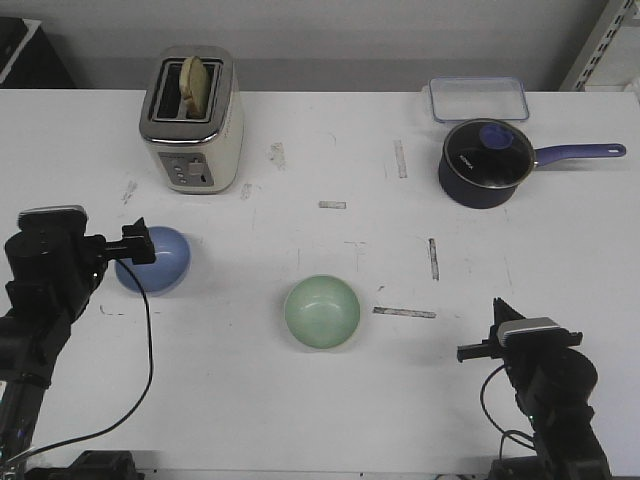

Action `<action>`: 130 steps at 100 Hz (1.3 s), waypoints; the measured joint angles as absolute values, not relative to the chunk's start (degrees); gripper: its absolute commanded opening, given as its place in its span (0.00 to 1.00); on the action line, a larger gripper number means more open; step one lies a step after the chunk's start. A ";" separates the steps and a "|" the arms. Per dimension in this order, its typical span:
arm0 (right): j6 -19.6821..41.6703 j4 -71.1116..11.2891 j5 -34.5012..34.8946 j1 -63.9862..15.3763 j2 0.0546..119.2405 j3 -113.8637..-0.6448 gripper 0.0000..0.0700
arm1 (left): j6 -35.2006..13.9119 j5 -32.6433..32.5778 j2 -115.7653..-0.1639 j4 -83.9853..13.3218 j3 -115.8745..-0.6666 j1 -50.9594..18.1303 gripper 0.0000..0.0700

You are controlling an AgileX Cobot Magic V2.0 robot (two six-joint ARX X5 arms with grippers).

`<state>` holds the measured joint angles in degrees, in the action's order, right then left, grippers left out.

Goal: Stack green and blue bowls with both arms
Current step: 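Reach the left gripper to the light blue bowl and grasp its rim, then lift the blue bowl with the left gripper and lower it onto the green bowl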

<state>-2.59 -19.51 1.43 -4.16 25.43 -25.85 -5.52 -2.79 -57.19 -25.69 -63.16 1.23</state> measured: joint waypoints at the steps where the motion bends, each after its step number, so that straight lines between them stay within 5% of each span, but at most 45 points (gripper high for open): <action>1: -2.59 -19.51 1.43 -4.16 25.43 -25.85 0.00 | -5.54 -2.79 -57.32 -25.85 -63.16 1.61 0.78; 10: -2.59 -19.51 1.43 -4.16 25.43 -25.85 0.00 | -5.82 -2.81 -58.76 -27.90 -63.16 5.26 0.69; 39: -2.59 -19.51 1.43 -4.16 25.43 -25.85 0.00 | -8.78 4.49 -66.11 -29.63 -63.16 15.70 0.69; 97: -2.59 -19.70 1.43 -4.16 25.43 -25.85 0.00 | -10.22 9.28 -87.94 -30.44 -63.16 16.25 0.67; 120: -2.61 -19.81 1.43 -4.16 25.43 -25.85 0.00 | -10.22 9.30 -88.88 -31.11 -63.16 16.25 0.09; 130: -2.63 -19.81 1.43 -4.16 25.43 -25.85 0.00 | -10.24 9.41 -88.88 -31.33 -63.16 16.23 0.00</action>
<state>-2.63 -19.81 1.43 -4.16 25.43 -25.85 -10.24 9.41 -88.88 -31.33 -63.16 16.23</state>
